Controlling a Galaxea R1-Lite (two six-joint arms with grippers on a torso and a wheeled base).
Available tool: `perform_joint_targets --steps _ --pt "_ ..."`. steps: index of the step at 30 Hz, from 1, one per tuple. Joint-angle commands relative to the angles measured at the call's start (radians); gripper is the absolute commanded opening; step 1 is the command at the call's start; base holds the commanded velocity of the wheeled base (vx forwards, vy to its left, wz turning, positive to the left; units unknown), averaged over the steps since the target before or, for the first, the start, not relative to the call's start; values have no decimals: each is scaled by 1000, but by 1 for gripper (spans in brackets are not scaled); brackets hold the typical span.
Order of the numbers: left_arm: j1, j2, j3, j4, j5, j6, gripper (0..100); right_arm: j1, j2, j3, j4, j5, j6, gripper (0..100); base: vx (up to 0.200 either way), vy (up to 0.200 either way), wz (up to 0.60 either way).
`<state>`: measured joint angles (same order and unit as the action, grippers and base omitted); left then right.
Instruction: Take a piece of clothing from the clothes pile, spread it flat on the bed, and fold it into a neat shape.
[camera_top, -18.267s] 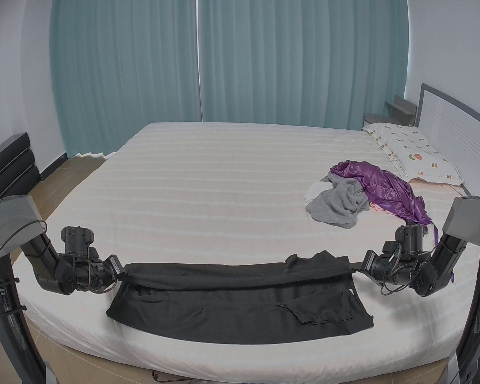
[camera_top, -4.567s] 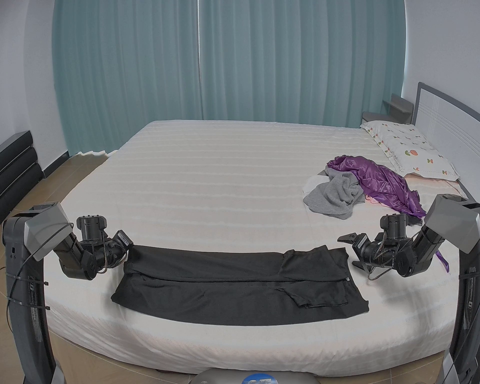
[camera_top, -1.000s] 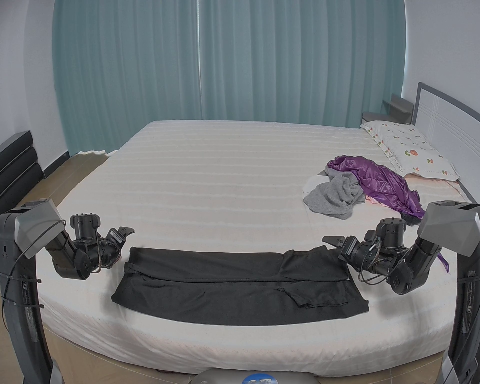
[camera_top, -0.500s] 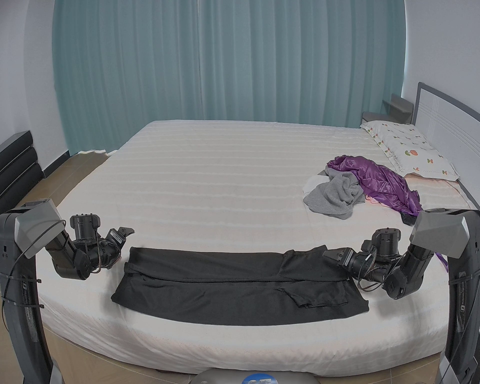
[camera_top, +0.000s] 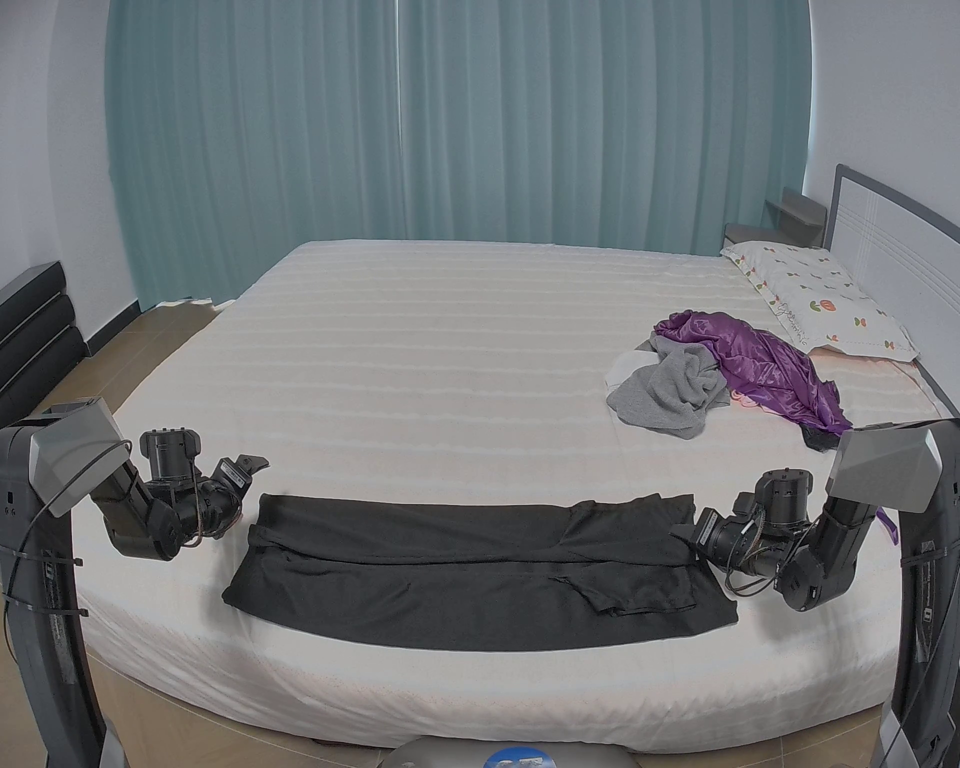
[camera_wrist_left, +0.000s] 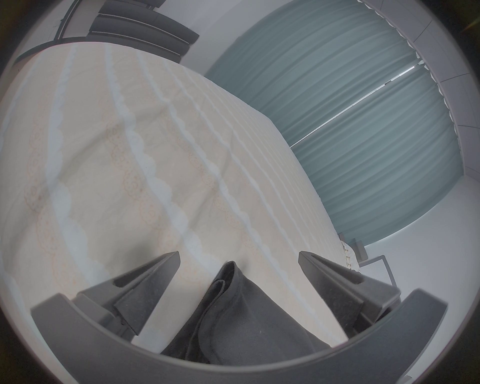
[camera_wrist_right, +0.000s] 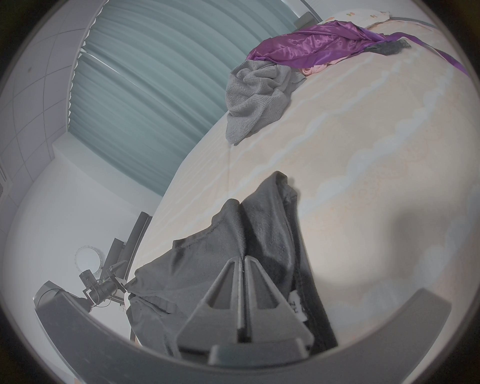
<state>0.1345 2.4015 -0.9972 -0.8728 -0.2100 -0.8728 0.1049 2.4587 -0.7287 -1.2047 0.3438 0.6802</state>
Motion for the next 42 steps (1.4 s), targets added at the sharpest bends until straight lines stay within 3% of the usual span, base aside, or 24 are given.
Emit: perform_joint_targets --steps 1,20,21,28,30,31,38,42 --pt "1 1 2 0 0 -2 100 -2 -21 35 -10 1 4 0 0 0 0" --pt "1 -56 63 1 -3 -6 100 -4 -33 132 -76 1 2 0 0 0 0" --pt "1 -65 72 1 -3 -6 100 -5 -35 132 -78 1 4 100 0 0 0" --pt "1 -142 166 -5 -14 -3 100 -17 -106 150 -79 1 36 100 0 0 0" --pt "-16 -203 230 -2 -15 -2 100 -19 -208 193 -79 0 130 100 0 0 0" --pt "-18 -206 233 -2 -15 0 100 -19 -210 195 -79 0 133 100 0 0 0" --pt "-84 -331 338 9 -17 3 100 -34 -231 218 -78 3 183 100 0 0 0" --pt "-162 -432 374 101 -15 3 100 -42 -213 216 -79 4 185 100 0 0 0"
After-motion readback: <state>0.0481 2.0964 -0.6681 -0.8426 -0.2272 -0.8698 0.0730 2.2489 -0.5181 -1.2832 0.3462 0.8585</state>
